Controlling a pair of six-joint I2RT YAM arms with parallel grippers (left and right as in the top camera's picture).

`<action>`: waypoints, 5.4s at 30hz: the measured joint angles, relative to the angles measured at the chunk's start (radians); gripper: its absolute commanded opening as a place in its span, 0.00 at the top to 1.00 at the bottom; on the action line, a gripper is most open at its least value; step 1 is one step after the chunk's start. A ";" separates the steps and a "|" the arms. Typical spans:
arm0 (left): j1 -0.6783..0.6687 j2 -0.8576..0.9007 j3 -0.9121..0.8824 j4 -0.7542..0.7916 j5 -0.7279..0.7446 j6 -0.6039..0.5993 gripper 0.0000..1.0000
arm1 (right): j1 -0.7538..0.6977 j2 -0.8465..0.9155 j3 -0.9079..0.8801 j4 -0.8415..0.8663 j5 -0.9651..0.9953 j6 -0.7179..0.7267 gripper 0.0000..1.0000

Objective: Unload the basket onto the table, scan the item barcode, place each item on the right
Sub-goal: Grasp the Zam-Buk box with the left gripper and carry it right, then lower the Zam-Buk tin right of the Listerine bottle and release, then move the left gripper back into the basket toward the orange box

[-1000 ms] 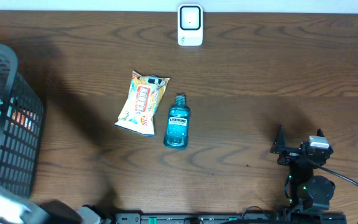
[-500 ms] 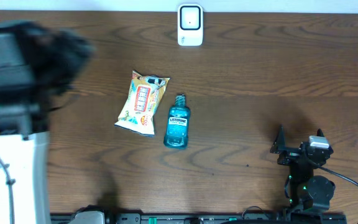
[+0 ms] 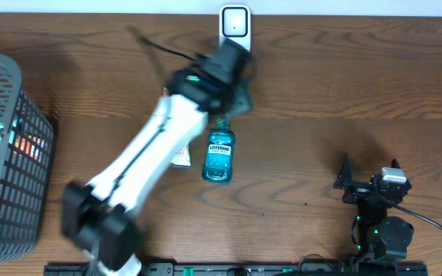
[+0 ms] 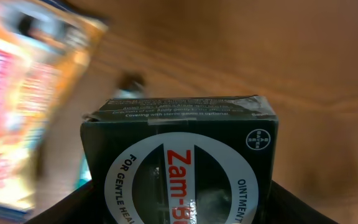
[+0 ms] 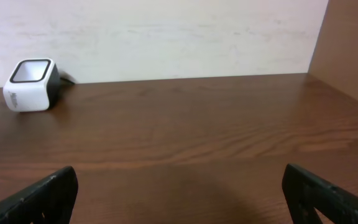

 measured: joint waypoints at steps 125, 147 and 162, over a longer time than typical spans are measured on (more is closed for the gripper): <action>1.359 0.271 0.048 -0.233 0.147 0.031 0.19 | 0.000 0.000 0.000 0.000 0.000 0.000 0.01; 1.354 0.245 -0.088 -0.106 0.121 0.075 0.92 | 0.000 0.000 0.000 0.000 0.000 0.000 0.01; 1.451 0.023 -0.116 -0.190 -0.002 0.110 0.93 | 0.000 0.000 0.000 0.000 0.000 0.000 0.01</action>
